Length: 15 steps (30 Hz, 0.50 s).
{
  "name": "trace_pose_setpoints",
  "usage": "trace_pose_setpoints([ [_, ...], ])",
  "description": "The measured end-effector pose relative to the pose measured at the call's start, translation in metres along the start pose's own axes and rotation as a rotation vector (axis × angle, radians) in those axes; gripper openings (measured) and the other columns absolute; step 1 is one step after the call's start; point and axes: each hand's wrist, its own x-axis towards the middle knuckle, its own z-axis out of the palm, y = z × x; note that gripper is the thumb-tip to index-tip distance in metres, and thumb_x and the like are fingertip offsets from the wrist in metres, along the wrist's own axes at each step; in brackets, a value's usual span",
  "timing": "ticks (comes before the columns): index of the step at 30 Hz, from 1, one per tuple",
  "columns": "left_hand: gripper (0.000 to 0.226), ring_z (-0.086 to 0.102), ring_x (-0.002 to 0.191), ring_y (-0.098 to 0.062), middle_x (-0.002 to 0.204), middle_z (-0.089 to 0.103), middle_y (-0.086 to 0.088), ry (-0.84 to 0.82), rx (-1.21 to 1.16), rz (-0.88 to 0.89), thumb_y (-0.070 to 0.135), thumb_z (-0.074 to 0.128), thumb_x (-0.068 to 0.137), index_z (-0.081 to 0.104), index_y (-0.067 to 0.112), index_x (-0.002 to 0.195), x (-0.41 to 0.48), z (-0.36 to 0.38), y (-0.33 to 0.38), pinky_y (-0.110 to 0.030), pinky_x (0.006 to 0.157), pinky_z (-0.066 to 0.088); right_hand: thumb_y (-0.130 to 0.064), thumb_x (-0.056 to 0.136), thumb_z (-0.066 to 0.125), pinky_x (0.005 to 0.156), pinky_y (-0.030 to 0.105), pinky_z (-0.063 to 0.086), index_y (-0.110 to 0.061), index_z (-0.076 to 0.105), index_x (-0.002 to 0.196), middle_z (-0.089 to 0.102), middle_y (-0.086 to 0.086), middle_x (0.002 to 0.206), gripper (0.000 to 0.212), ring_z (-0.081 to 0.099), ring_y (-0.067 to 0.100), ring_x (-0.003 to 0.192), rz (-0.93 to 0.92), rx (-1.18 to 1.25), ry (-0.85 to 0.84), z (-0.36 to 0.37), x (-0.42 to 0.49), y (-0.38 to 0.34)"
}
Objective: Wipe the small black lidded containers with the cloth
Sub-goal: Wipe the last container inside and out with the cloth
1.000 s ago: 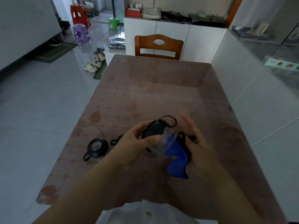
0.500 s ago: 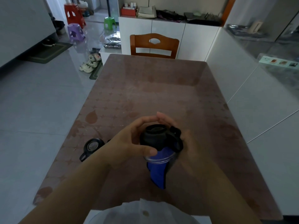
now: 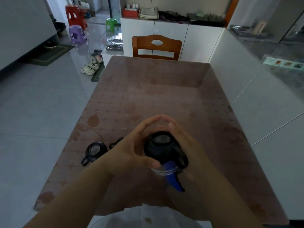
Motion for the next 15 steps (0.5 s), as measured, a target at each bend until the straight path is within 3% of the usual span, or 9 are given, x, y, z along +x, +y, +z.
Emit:
trace_pose_setpoints([
  [4, 0.104, 0.048, 0.130, -0.023, 0.140, 0.049, -0.002, -0.034, 0.123, -0.010, -0.005, 0.076, 0.066, 0.019, 0.028, 0.146, 0.004, 0.000, 0.004, -0.043, 0.104, 0.044, -0.048, 0.081, 0.044, 0.065, 0.020, 0.056, -0.027, 0.058, 0.122, 0.067, 0.004, 0.115, 0.048, 0.071, 0.009, 0.088, 0.054, 0.120, 0.044, -0.002, 0.002, 0.004],
  [8, 0.081, 0.049, 0.123, -0.002, 0.129, 0.052, 0.013, 0.125, 0.390, -0.044, 0.032, 0.083, 0.056, 0.042, 0.036, 0.126, 0.009, -0.001, 0.004, -0.029, 0.102, 0.042, -0.040, 0.095, 0.033, 0.063, 0.022, 0.057, -0.027, 0.063, 0.111, 0.074, -0.004, 0.097, 0.037, 0.072, 0.011, 0.085, -0.020, 0.153, 0.160, -0.011, 0.003, 0.006],
  [10, 0.055, 0.055, 0.107, -0.001, 0.114, 0.056, 0.016, 0.326, 0.541, -0.063, 0.041, 0.077, 0.056, 0.050, 0.040, 0.104, 0.013, 0.002, 0.005, -0.020, 0.090, 0.042, -0.035, 0.097, 0.032, 0.067, 0.025, 0.058, -0.023, 0.061, 0.114, 0.072, 0.002, 0.107, 0.036, 0.071, 0.016, 0.092, -0.039, 0.206, 0.228, -0.013, 0.006, 0.009],
  [12, 0.028, 0.058, 0.097, -0.004, 0.104, 0.060, 0.014, 0.445, 0.578, -0.048, 0.036, 0.068, 0.075, 0.053, 0.040, 0.098, 0.017, 0.006, 0.005, -0.019, 0.083, 0.045, -0.036, 0.092, 0.038, 0.077, 0.028, 0.059, -0.017, 0.056, 0.123, 0.063, 0.009, 0.124, 0.040, 0.067, 0.020, 0.102, -0.072, 0.276, 0.297, -0.011, 0.009, 0.014],
  [13, 0.024, 0.059, 0.099, -0.004, 0.107, 0.061, 0.012, 0.437, 0.585, -0.039, 0.035, 0.063, 0.083, 0.054, 0.041, 0.105, 0.018, 0.008, 0.006, -0.020, 0.085, 0.047, -0.040, 0.087, 0.042, 0.081, 0.030, 0.058, -0.015, 0.052, 0.128, 0.060, 0.010, 0.128, 0.049, 0.065, 0.020, 0.105, -0.092, 0.286, 0.320, -0.009, 0.010, 0.016],
  [15, 0.040, 0.053, 0.109, 0.001, 0.121, 0.054, 0.012, 0.340, 0.578, -0.028, 0.055, 0.056, 0.082, 0.046, 0.047, 0.120, 0.019, 0.014, 0.005, -0.017, 0.092, 0.046, -0.046, 0.080, 0.043, 0.086, 0.031, 0.055, -0.019, 0.047, 0.134, 0.058, 0.005, 0.129, 0.060, 0.063, 0.017, 0.109, -0.129, 0.261, 0.320, -0.004, 0.011, 0.018],
])
